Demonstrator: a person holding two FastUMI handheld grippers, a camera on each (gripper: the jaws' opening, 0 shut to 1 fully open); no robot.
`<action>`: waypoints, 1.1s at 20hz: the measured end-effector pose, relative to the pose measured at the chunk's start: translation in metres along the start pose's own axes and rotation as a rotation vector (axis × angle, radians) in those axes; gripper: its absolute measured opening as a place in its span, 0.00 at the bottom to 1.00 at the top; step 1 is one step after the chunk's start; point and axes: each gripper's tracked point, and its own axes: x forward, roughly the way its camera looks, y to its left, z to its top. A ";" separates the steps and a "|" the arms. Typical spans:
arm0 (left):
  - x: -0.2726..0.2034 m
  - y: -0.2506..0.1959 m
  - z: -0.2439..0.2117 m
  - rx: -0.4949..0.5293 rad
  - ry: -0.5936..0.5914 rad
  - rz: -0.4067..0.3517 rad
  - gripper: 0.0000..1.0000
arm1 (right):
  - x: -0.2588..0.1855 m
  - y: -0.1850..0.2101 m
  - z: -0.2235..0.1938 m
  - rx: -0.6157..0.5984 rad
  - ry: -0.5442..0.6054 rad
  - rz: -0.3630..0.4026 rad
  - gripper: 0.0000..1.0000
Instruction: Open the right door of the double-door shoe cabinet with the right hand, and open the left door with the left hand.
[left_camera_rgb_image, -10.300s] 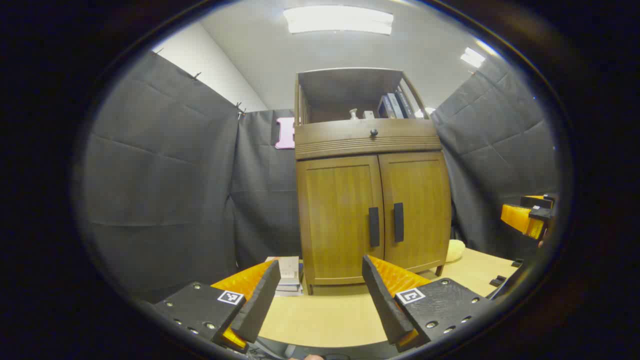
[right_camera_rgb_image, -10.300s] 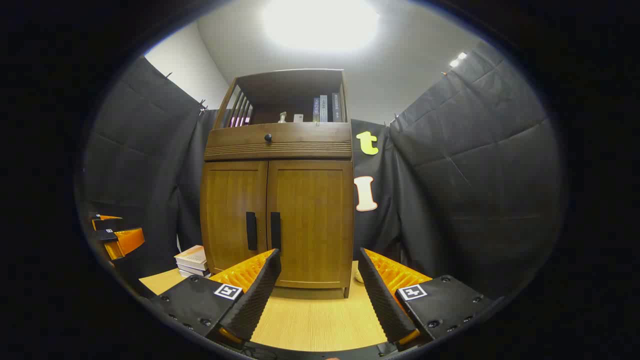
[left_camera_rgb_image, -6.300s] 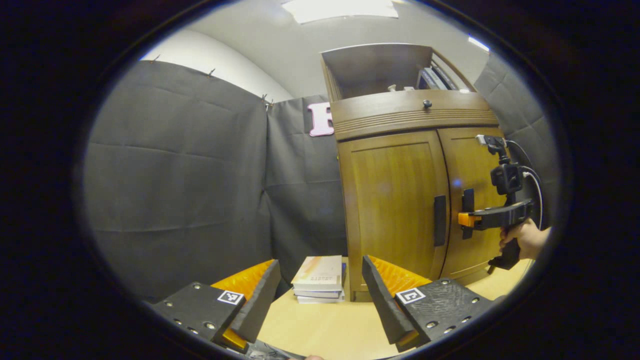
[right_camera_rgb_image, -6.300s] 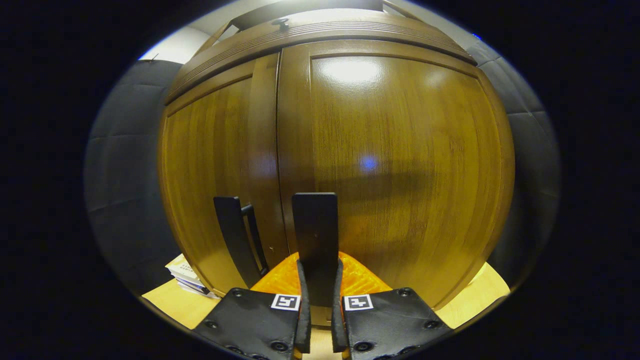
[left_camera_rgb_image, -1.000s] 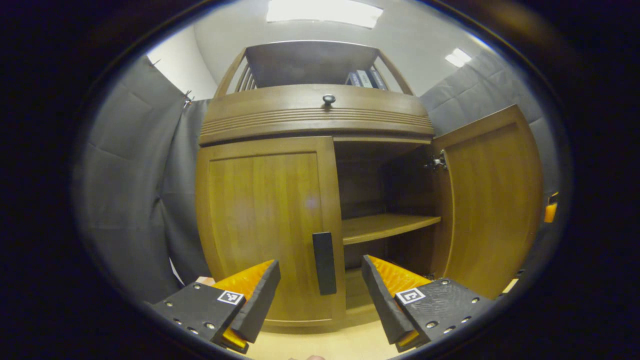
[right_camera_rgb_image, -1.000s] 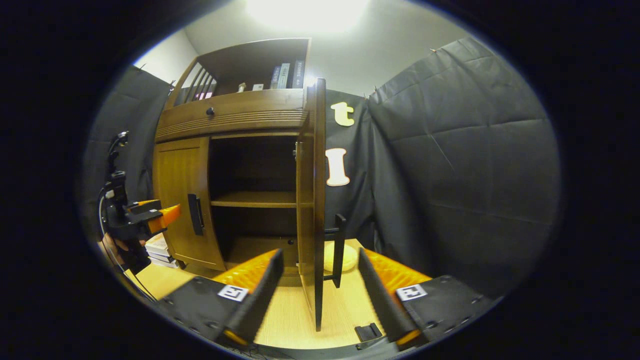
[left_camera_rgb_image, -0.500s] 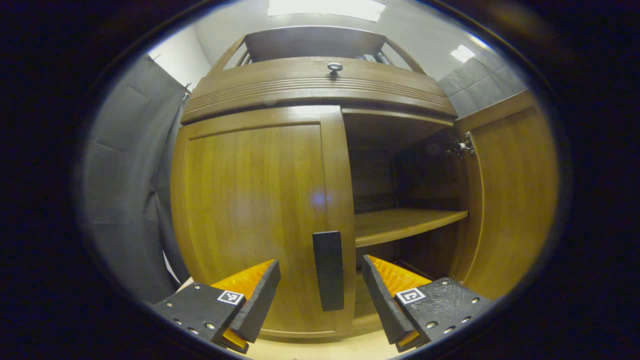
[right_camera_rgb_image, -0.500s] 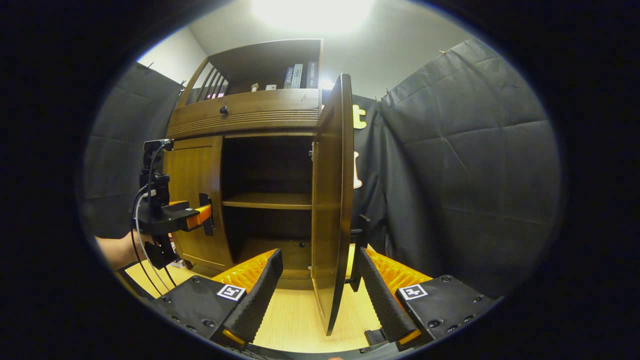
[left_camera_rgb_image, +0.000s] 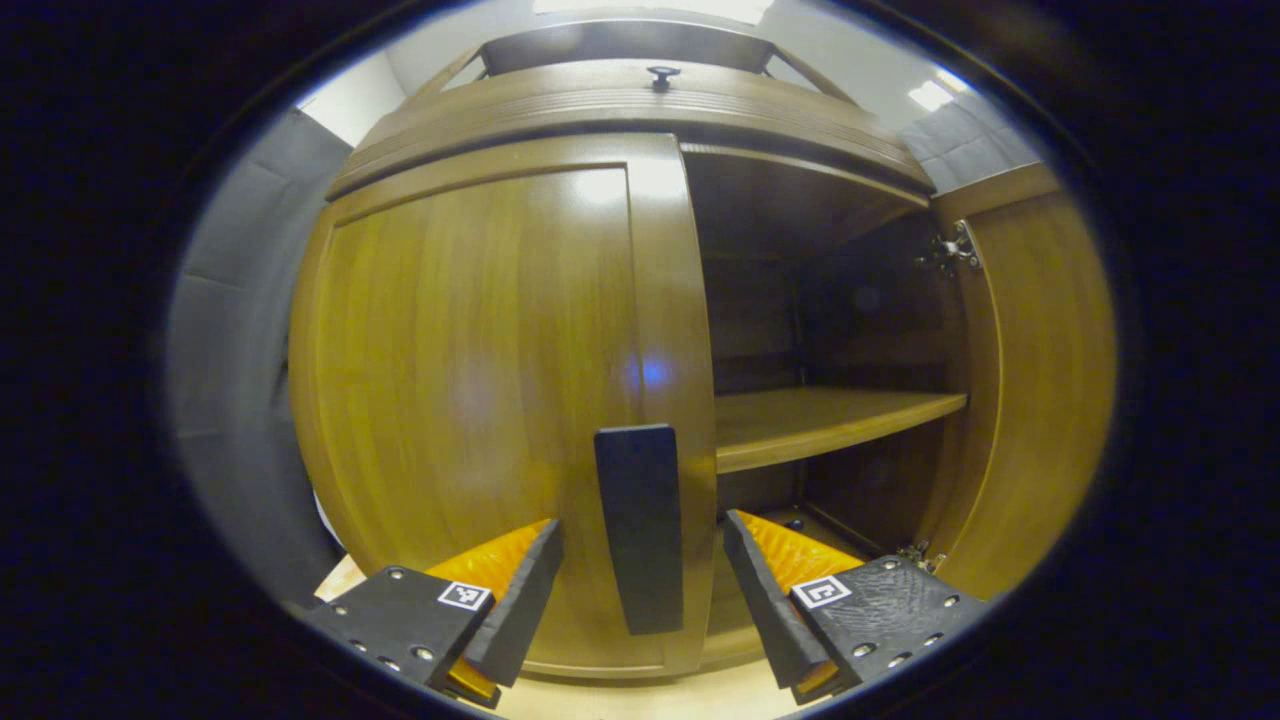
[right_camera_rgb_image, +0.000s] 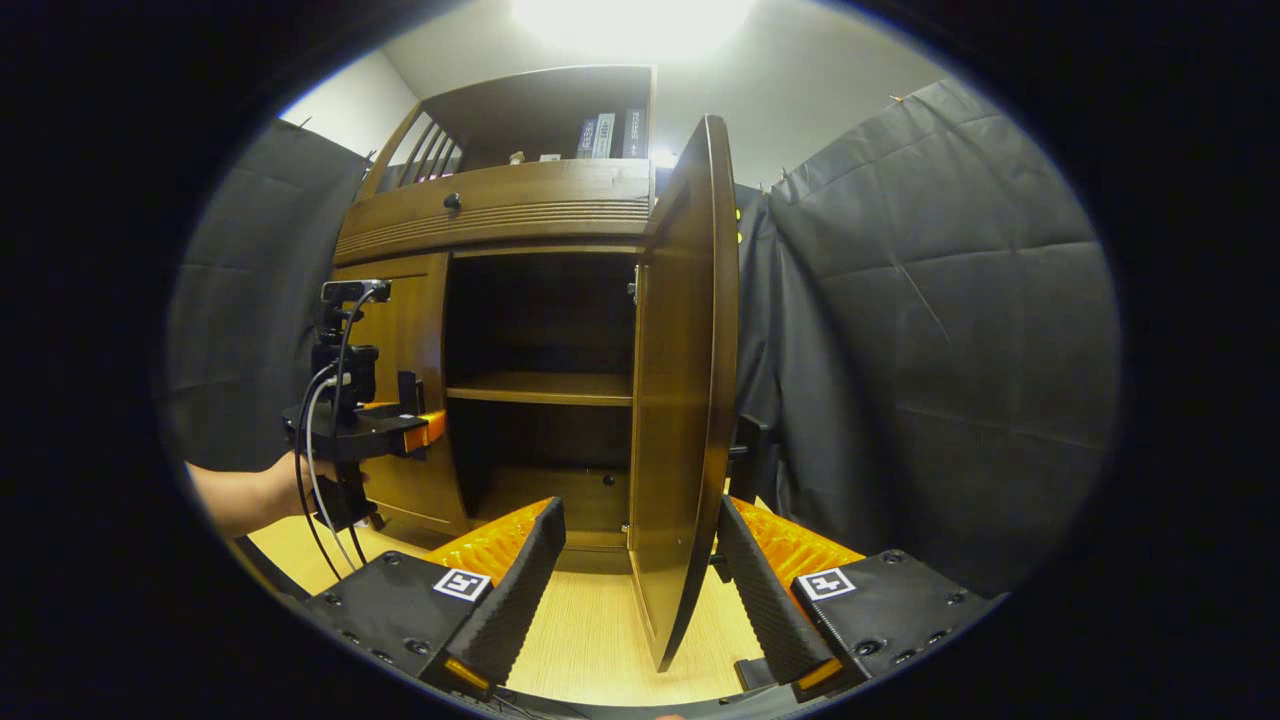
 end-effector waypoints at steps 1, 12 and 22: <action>0.003 0.002 0.000 -0.002 -0.007 0.012 0.84 | 0.001 0.000 -0.002 0.005 0.004 0.001 0.93; -0.003 0.001 0.003 -0.056 0.006 0.056 0.20 | -0.003 0.001 -0.004 0.010 0.004 0.009 0.99; -0.037 0.004 0.002 -0.069 0.020 0.032 0.17 | -0.020 0.012 -0.002 0.004 -0.015 0.035 0.93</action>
